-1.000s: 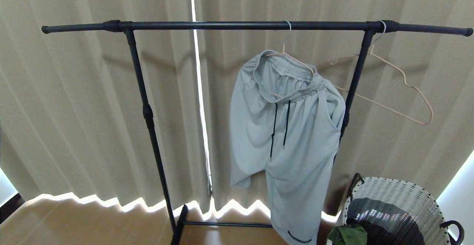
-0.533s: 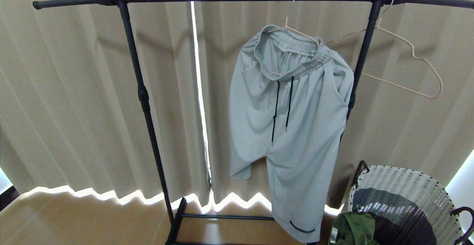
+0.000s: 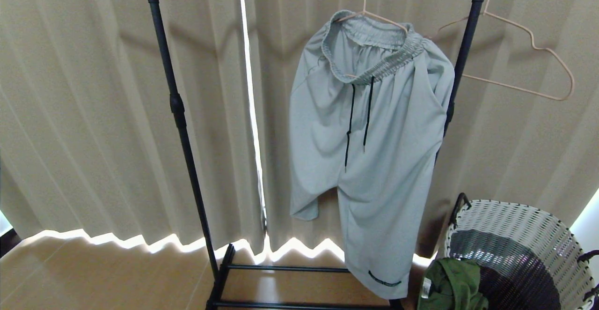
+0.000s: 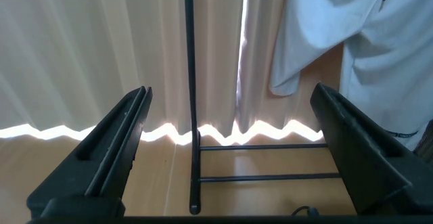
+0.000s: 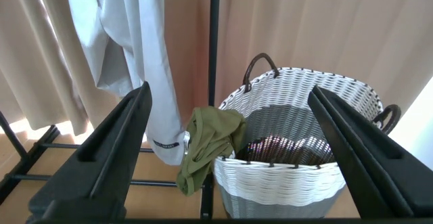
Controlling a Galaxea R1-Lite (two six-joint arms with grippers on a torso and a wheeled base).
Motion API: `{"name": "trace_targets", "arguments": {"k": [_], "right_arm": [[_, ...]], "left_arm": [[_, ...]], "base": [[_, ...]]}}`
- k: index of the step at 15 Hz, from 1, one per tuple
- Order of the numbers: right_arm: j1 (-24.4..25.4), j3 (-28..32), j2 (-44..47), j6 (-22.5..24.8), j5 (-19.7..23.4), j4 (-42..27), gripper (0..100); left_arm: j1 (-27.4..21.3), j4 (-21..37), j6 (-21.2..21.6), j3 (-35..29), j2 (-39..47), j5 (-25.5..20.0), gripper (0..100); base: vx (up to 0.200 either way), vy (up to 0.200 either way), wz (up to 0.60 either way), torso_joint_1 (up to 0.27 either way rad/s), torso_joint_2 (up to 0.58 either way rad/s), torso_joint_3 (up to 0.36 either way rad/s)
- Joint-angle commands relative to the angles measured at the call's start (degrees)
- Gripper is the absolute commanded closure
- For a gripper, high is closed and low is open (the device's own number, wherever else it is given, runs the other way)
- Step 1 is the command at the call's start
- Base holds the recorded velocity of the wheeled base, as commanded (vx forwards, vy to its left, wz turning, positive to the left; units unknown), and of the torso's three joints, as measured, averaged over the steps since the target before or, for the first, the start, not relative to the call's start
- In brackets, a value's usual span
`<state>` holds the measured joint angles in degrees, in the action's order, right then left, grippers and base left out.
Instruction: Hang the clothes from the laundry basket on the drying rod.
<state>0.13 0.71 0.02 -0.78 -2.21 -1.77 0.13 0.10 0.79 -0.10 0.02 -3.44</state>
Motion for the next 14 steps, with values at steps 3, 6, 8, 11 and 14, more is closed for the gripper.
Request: {"name": "trace_targets", "arguments": {"k": [3, 6, 8, 11, 14], "right_arm": [[0.04, 0.00, -0.02, -0.01, 0.01, 0.01, 0], [0.04, 0.00, -0.02, -0.01, 0.01, 0.01, 0], [0.04, 0.00, -0.02, -0.01, 0.01, 0.01, 0], [0.04, 0.00, -0.02, -0.01, 0.01, 0.01, 0], [0.04, 0.00, -0.02, -0.01, 0.01, 0.01, 0]], "left_arm": [[0.13, -0.01, 0.00, 0.01, -0.02, 0.01, 0], [0.04, -0.01, -0.09, 0.01, -0.02, 0.19, 0], [0.13, -0.01, -0.09, 0.01, -0.02, 0.19, 0], [0.13, -0.01, 0.00, 0.01, -0.02, 0.10, 0], [0.13, -0.01, 0.09, 0.01, -0.02, 0.01, 0]], "base": [[0.000, 0.000, 0.00, 0.000, 0.00, 0.000], [0.000, 0.000, 0.00, 0.000, 0.00, 0.000], [0.000, 0.000, 0.00, 0.000, 0.00, 0.000], [0.000, 0.000, 0.00, 0.000, 0.00, 0.000], [0.000, -0.133, 0.00, 0.002, 0.00, 0.003]]}}
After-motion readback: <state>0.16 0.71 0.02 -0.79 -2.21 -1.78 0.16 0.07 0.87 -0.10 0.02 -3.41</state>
